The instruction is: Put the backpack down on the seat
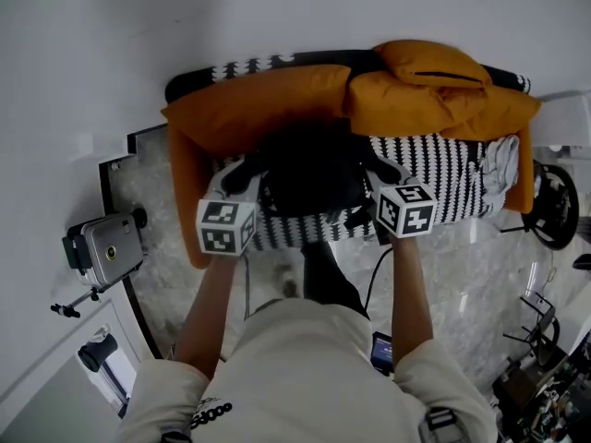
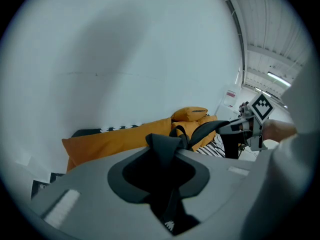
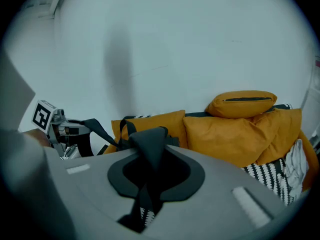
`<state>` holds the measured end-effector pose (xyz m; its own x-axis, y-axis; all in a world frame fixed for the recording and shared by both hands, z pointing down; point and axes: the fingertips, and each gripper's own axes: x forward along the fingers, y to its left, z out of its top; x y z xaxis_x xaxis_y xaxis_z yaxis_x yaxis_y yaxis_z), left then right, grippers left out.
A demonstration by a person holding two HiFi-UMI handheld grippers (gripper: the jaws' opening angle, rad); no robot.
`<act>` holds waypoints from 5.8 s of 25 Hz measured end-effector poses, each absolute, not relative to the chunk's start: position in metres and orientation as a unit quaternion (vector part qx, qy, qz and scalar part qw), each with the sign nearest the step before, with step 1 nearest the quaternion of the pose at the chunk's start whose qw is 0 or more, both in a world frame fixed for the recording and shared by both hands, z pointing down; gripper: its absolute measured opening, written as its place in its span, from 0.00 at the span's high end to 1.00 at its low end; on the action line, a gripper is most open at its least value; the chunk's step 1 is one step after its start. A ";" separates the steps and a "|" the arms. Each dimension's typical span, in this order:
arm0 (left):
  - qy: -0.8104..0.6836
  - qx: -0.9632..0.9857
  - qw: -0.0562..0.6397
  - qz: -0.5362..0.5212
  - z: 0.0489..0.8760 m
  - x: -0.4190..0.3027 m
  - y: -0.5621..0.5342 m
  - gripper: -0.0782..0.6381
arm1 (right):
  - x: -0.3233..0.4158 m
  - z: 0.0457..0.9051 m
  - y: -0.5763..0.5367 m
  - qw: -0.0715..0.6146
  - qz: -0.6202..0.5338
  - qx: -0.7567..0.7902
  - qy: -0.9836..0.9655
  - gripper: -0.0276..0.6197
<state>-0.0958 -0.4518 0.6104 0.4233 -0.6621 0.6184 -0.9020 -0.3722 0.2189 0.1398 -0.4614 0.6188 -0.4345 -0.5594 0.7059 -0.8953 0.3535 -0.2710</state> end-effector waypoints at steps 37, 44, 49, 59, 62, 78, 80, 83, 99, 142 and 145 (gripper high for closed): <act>-0.453 0.733 0.438 0.256 0.795 -0.065 -0.453 0.67 | 0.077 0.768 -0.481 0.295 0.443 0.422 -0.734 0.88; -0.467 0.725 0.444 0.245 0.810 -0.070 -0.462 0.66 | 0.065 0.795 -0.483 0.316 0.442 0.404 -0.736 0.88; -0.475 0.721 0.446 0.236 0.816 -0.072 -0.466 0.63 | 0.058 0.800 -0.488 0.319 0.440 0.403 -0.737 0.88; -0.491 0.703 0.458 0.236 0.816 -0.074 -0.450 0.39 | 0.037 0.789 -0.472 0.330 0.426 0.357 -0.763 0.54; -0.495 0.700 0.458 0.234 0.812 -0.085 -0.441 0.36 | 0.038 0.785 -0.466 0.334 0.424 0.353 -0.765 0.46; -0.522 0.713 0.432 0.183 0.745 -0.137 -0.376 0.36 | 0.070 0.724 -0.404 0.328 0.407 0.386 -0.760 0.49; -0.525 0.720 0.417 0.180 0.731 -0.141 -0.367 0.37 | 0.075 0.713 -0.394 0.323 0.400 0.392 -0.763 0.50; -0.528 0.731 0.395 0.175 0.712 -0.146 -0.353 0.37 | 0.089 0.695 -0.377 0.316 0.386 0.411 -0.763 0.51; -0.562 0.776 0.232 0.168 0.576 -0.174 -0.280 0.55 | 0.123 0.532 -0.310 0.204 0.222 0.509 -0.807 0.82; -0.495 0.865 -0.049 0.066 0.293 -0.099 -0.072 0.88 | 0.067 0.286 -0.072 0.113 -0.003 0.474 -0.873 0.95; -0.497 0.863 -0.057 0.067 0.289 -0.097 -0.062 0.88 | 0.062 0.281 -0.063 0.115 -0.014 0.469 -0.875 0.95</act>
<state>-0.0966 -0.0624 0.2893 0.4964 -0.8661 0.0589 -0.8509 -0.4989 -0.1645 0.0618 -0.0625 0.2812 -0.5334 -0.8247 0.1880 -0.8181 0.5594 0.1332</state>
